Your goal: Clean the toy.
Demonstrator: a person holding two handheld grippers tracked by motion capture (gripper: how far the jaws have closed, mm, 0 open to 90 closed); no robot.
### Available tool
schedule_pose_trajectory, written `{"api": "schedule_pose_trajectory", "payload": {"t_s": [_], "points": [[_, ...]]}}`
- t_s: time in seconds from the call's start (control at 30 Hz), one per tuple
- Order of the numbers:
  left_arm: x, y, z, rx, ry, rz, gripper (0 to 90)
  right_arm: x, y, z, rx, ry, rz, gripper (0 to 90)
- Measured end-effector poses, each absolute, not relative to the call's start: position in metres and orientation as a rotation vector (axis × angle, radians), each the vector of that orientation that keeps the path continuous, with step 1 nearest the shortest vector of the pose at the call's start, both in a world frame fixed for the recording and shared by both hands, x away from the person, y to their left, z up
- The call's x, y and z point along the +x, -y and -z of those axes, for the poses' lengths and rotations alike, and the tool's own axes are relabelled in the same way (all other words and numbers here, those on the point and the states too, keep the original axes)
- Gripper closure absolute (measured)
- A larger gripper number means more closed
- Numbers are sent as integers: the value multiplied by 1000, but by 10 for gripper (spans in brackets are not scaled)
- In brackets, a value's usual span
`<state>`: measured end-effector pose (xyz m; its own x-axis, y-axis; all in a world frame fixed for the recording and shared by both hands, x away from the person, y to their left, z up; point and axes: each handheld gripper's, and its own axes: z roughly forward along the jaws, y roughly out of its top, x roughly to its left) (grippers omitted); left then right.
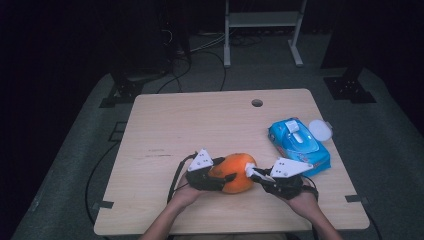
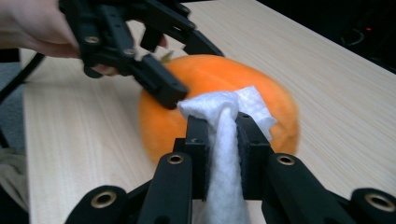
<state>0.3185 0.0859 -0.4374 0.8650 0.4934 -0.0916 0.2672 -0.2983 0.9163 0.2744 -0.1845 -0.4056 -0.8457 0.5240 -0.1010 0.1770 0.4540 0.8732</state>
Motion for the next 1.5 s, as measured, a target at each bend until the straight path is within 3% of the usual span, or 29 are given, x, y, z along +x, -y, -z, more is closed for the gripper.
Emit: {"api": "schedule_pose_trajectory", "payload": {"t_s": [0.3, 0.47, 0.67, 0.8, 0.97, 1.23, 1.27, 1.37, 1.5], "points": [[318, -83, 438, 1887, -591, -247, 296, 283, 197, 413, 668, -2361, -1292, 767], [308, -72, 437, 1962, -472, -289, 275, 274, 180, 404, 571, -2367, -1310, 767], [308, -78, 436, 1972, -346, -220, 196, 281, 192, 407, 628, -2347, -1285, 767], [306, -68, 440, 2025, -355, -360, 192, 283, 197, 409, 673, -2339, -1304, 767], [306, -64, 443, 2002, -366, -377, 227, 273, 176, 405, 563, -2374, -1348, 767], [312, -73, 444, 2034, -348, -337, 95, 284, 189, 408, 651, -2334, -1335, 768], [312, -69, 447, 2061, -352, -352, 107, 286, 191, 409, 663, -2331, -1343, 768], [305, -60, 446, 2072, -352, -438, 259, 286, 191, 411, 668, -2333, -1344, 768], [305, -64, 437, 2063, -358, -406, 375, 278, 188, 403, 634, -2320, -1386, 769]]}}
